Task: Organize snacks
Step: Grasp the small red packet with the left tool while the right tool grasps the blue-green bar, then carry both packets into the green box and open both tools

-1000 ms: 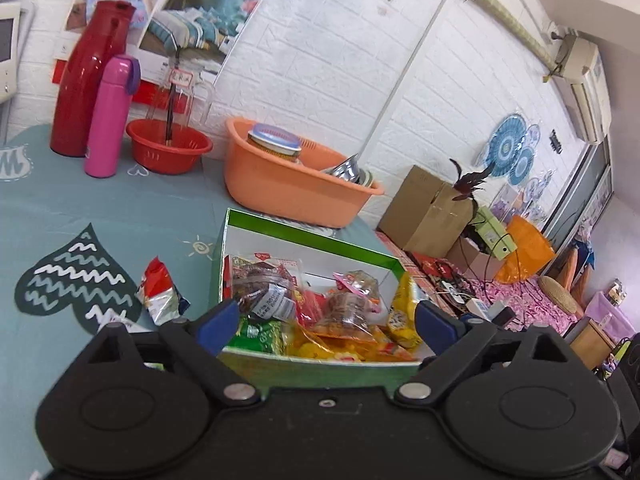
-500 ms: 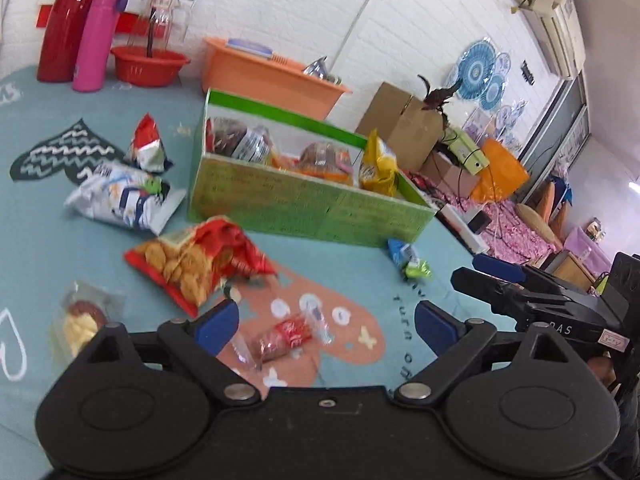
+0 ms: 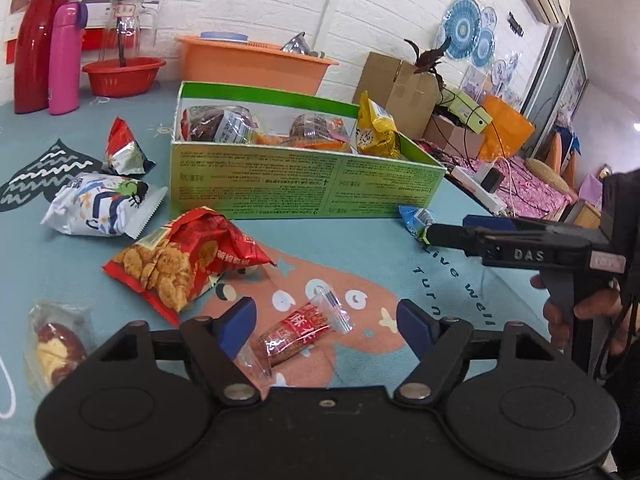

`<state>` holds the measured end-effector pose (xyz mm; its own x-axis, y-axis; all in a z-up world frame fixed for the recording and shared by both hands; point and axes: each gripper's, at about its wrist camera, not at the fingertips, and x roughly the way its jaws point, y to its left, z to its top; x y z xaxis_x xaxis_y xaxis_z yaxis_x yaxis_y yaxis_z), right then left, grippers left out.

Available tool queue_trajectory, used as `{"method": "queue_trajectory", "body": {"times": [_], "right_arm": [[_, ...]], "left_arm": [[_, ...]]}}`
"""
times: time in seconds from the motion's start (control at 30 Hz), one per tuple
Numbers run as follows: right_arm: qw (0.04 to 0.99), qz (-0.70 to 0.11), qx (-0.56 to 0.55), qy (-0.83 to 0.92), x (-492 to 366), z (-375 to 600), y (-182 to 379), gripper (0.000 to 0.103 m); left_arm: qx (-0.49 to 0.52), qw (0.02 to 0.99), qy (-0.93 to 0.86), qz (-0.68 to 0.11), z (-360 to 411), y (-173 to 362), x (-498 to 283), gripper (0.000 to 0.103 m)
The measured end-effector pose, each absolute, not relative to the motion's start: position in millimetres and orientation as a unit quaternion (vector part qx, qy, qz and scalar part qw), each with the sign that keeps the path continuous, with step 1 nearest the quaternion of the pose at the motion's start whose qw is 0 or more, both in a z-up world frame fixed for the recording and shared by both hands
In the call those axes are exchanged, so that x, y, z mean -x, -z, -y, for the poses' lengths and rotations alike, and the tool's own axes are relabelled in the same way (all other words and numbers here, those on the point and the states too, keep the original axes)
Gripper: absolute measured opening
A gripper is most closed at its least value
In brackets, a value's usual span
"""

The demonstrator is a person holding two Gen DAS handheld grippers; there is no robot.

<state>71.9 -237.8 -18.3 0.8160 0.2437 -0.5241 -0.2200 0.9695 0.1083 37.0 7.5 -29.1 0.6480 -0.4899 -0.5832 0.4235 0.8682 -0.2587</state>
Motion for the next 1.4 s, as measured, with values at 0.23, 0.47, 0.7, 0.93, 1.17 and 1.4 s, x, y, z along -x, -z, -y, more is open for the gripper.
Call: {"method": "queue_trajectory", "body": {"times": [0.23, 0.47, 0.7, 0.93, 1.17, 1.4], "right_arm": [[0.948, -0.295, -0.030, -0.119, -90.3, 240.1, 23.1, 0.094], [0.947, -0.296, -0.023, -0.122, -96.0, 237.2, 26.5, 0.076], [0.944, -0.303, -0.020, -0.128, -96.9, 236.8, 32.6, 0.059], [0.946, -0.274, -0.037, -0.168, -74.5, 232.3, 17.9, 0.052], [0.955, -0.218, -0.031, -0.196, -68.6, 219.9, -17.8, 0.052], [0.964, -0.172, -0.016, -0.200, -83.4, 205.6, -41.9, 0.052]], "left_arm": [[0.050, 0.895, 0.258, -0.361, -4.9, 37.8, -43.2, 0.052], [0.054, 0.893, 0.260, -0.363, -2.6, 38.6, -40.4, 0.060], [0.054, 0.897, 0.247, -0.362, -1.0, 38.6, -39.3, 0.060], [0.103, 0.893, 0.239, -0.366, -7.2, 33.4, -38.9, 0.059], [0.112, 0.912, 0.254, -0.301, -3.1, -14.9, -45.4, 0.060], [0.126, 0.929, 0.241, -0.253, 1.2, -51.1, -76.3, 0.060]]}}
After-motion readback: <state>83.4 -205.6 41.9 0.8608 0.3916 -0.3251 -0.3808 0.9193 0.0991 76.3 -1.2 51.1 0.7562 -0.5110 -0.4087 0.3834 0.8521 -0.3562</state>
